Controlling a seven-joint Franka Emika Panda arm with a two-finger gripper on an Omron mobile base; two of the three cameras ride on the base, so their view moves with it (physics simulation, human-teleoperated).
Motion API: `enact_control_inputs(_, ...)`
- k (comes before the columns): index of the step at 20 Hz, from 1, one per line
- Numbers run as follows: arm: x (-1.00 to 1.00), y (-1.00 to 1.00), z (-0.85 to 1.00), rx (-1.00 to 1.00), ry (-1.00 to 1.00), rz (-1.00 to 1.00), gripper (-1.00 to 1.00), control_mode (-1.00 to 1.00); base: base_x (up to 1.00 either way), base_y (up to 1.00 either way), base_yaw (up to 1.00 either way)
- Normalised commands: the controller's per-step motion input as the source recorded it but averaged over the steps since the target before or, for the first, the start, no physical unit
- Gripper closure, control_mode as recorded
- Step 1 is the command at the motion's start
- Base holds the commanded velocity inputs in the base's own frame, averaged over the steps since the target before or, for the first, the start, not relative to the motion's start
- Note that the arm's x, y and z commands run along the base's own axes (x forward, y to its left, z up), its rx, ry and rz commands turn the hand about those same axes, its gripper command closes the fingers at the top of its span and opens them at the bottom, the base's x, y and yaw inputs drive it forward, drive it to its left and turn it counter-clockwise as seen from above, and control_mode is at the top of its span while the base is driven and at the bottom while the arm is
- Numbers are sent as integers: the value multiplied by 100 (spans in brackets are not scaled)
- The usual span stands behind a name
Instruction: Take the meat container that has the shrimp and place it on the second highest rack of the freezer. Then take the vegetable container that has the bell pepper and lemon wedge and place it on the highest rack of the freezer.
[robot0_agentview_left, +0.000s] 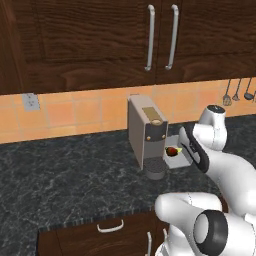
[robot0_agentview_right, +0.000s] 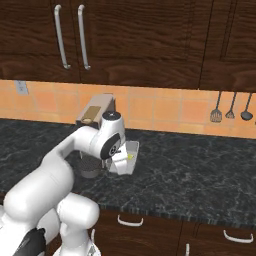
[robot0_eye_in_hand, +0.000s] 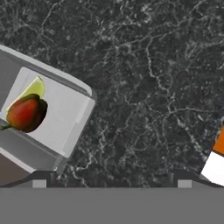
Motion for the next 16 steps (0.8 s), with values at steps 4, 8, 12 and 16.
enact_control_inputs(4, 37, 0, -6, 0, 0, -6, -100, -100, 0, 0, 0)
enact_control_inputs(8, 37, 7, -17, 0, 0, -7, -100, -100, 0, 0, 0)
enact_control_inputs(12, 30, 0, -30, 1, 0, -4, -100, -100, 0, 0, 0)
enact_control_inputs(16, 23, 0, -31, 0, 0, -2, -100, -100, 0, 0, 0)
